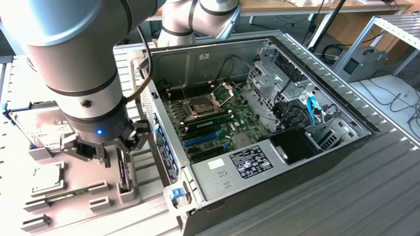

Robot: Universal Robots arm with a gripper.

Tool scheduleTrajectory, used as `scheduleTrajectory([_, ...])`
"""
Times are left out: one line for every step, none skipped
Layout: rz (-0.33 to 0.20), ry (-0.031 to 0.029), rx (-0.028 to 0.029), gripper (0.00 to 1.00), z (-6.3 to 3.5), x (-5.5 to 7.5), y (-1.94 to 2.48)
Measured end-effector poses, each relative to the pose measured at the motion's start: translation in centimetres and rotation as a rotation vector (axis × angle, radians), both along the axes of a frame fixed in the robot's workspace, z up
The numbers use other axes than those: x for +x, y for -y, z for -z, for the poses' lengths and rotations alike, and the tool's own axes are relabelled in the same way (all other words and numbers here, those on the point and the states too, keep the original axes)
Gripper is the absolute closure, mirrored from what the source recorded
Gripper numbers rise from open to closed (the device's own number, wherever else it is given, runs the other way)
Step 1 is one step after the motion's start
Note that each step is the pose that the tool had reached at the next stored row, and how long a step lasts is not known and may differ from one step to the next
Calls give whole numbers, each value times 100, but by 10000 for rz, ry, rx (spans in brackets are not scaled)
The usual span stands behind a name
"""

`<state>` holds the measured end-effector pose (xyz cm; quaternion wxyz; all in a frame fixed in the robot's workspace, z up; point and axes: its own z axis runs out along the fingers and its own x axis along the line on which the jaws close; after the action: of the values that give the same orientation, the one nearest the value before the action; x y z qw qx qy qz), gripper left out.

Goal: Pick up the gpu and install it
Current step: 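Pick up the gpu and move the gpu toward the slot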

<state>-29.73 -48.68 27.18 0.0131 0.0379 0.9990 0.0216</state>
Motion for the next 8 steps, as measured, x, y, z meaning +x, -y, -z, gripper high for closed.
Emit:
scheduleTrajectory([0, 1, 1, 58, 6, -2, 0])
scheduleTrajectory([1, 0, 0, 58, 12, -4, 0])
scheduleTrajectory([0, 1, 1, 58, 18, -6, 0])
scheduleTrajectory([1, -1, 0, 58, 23, -10, -1])
scheduleTrajectory([1, -1, -1, 58, 30, -14, -1])
scheduleTrajectory([0, -1, -1, 58, 35, -17, -1])
scheduleTrajectory([0, 0, 0, 58, 41, -20, -1])
scheduleTrajectory([0, -1, -1, 58, 45, -23, -1])
